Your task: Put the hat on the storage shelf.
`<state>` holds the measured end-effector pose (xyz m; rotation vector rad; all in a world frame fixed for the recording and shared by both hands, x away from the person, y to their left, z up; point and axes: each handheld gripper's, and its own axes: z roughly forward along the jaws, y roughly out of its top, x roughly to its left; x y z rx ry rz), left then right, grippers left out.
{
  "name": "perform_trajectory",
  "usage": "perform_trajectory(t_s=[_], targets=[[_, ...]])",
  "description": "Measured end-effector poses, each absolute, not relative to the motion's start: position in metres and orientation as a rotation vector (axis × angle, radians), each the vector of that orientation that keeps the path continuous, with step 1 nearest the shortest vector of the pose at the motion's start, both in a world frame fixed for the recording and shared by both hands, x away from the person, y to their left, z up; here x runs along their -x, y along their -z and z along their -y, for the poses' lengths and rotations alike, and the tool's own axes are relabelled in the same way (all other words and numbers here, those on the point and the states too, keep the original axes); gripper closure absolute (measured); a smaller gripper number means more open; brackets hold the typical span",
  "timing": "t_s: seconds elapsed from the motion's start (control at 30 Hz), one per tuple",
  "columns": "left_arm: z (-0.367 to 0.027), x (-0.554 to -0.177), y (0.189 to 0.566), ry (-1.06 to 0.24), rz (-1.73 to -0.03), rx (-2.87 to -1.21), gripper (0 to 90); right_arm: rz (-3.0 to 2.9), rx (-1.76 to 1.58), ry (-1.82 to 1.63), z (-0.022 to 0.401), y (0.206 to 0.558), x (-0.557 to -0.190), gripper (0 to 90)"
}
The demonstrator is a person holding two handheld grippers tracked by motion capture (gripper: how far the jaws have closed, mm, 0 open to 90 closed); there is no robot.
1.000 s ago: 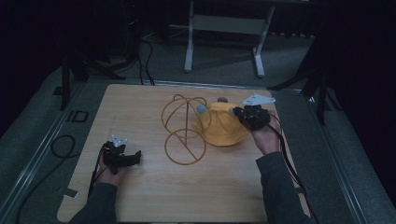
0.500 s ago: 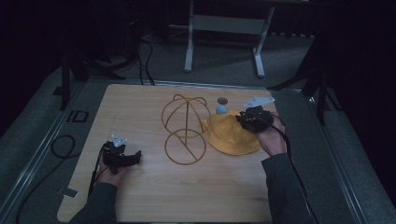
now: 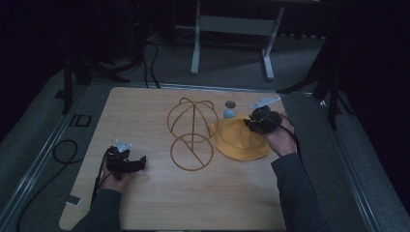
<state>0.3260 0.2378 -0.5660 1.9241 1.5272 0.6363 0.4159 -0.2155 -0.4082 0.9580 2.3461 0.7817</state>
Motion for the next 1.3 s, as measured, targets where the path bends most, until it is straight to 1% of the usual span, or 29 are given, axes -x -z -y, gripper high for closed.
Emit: perform_trajectory(t_s=[0.5, 0.73, 0.9, 1.07, 1.3], targets=[[-0.238, -0.326, 0.566, -0.637, -1.528, -1.921, 11.5, -2.447, -0.900, -0.661, 0.208, 0.400, -0.434, 64.3], [-0.238, -0.326, 0.566, -0.636, -1.527, -1.924, 11.5, -2.495, -0.849, -0.610, 0.203, 0.398, -0.438, 61.0], [-0.238, -0.326, 0.566, -0.636, -1.527, -1.924, 11.5, -2.540, -0.823, -0.553, 0.196, 0.401, -0.446, 55.8], [-0.238, -0.326, 0.566, -0.636, -1.528, -1.924, 11.5, -2.561, -0.831, -0.496, 0.193, 0.404, -0.455, 46.6], [-0.238, -0.326, 0.566, -0.636, -1.527, -1.924, 11.5, -2.619, -0.829, -0.409, 0.188, 0.412, -0.464, 38.6]])
